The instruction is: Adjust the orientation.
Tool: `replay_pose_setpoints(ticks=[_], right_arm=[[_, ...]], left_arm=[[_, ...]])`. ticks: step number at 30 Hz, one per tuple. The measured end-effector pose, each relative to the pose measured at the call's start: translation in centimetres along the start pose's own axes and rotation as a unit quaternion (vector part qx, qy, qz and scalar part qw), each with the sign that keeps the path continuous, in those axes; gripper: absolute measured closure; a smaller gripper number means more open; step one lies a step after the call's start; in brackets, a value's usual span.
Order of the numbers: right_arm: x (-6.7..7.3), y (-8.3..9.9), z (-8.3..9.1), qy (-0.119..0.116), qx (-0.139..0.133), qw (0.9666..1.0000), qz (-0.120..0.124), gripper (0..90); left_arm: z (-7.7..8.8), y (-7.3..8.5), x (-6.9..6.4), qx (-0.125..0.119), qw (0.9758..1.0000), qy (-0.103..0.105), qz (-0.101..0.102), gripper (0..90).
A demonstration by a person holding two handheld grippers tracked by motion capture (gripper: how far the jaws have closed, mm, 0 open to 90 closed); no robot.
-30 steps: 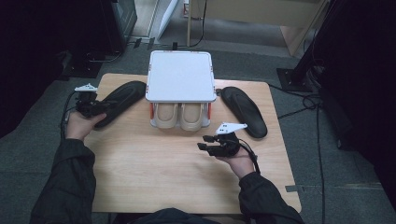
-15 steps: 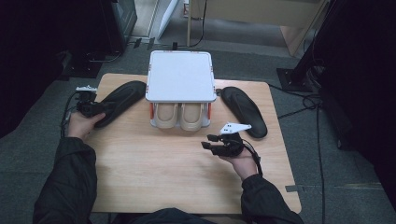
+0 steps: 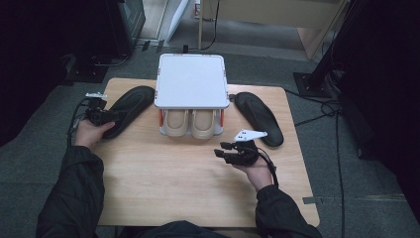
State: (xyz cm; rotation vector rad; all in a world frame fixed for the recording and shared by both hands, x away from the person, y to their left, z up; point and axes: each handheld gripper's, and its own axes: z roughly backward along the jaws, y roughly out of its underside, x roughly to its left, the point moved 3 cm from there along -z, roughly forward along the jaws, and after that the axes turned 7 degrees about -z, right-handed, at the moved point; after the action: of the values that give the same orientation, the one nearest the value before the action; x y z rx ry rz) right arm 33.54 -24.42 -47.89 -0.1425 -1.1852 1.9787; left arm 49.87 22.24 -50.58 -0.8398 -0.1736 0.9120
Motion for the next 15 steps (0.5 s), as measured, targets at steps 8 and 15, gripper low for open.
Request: replay_pose_setpoints(ticks=[8,15], right_arm=[[0.2,-0.2,-0.3,-0.004,0.001,1.0,0.005,56.5],[0.3,-0.4,-0.8,-0.01,0.004,0.9999,0.003,55.9]], left_arm=[[-0.5,0.3,-1.2,0.004,0.9999,0.011,-0.001,83.1],[-0.8,0.3,-2.5,0.008,0.9997,0.019,0.008,82.1]])
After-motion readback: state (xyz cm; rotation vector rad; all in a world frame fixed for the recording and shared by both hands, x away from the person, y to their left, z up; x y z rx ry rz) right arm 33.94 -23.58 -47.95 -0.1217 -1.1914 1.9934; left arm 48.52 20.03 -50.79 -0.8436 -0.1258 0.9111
